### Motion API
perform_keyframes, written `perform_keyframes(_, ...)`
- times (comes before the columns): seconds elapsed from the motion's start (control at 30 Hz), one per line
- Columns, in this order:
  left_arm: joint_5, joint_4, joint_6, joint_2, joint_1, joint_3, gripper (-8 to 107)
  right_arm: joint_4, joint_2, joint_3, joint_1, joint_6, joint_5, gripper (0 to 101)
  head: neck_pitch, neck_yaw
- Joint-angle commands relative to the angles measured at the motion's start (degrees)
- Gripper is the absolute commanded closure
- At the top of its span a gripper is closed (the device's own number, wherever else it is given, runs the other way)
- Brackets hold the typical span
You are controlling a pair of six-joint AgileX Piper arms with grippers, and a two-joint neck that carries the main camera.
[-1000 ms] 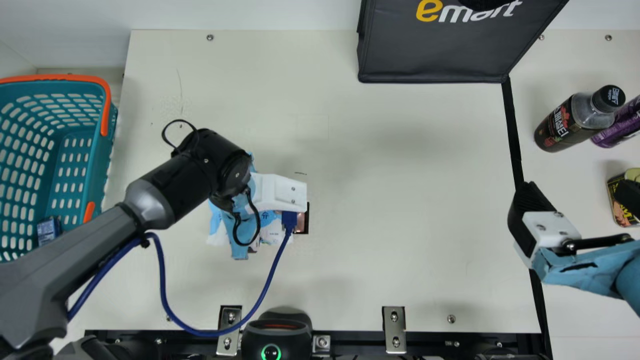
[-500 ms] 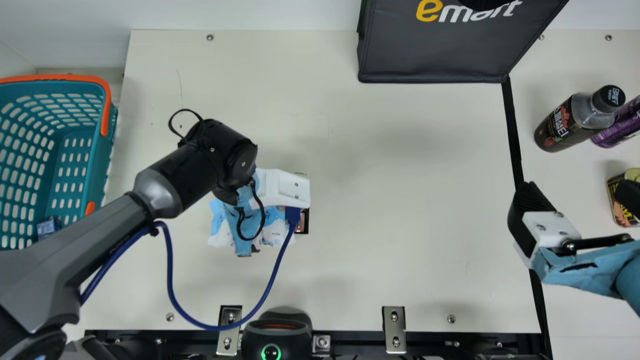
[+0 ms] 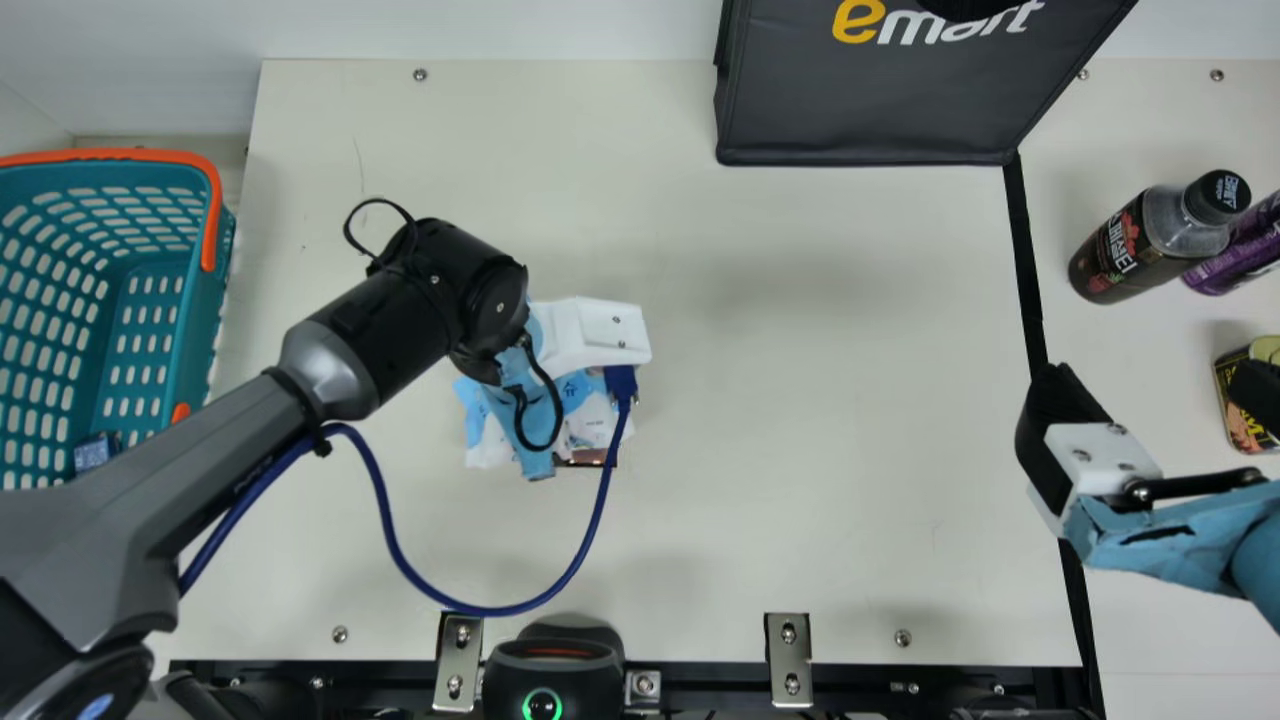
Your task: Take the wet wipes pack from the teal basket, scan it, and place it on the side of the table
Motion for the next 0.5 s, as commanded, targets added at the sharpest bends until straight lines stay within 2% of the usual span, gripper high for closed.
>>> perform_keyframes(0.0, -0.99, -0.53, -2.72, 0.63, -0.09, -1.07, 107, 0.00, 0.00, 0.00, 0.00, 0.00, 0.00, 6, -1.66, 0.09)
perform_keyframes(0.47, -6.50, -3.27, -19.77, 6.14, -2.16, -9.13, 107, 0.00, 0.00, 0.00, 0.00, 0.00, 0.00, 6, -1.66, 0.09)
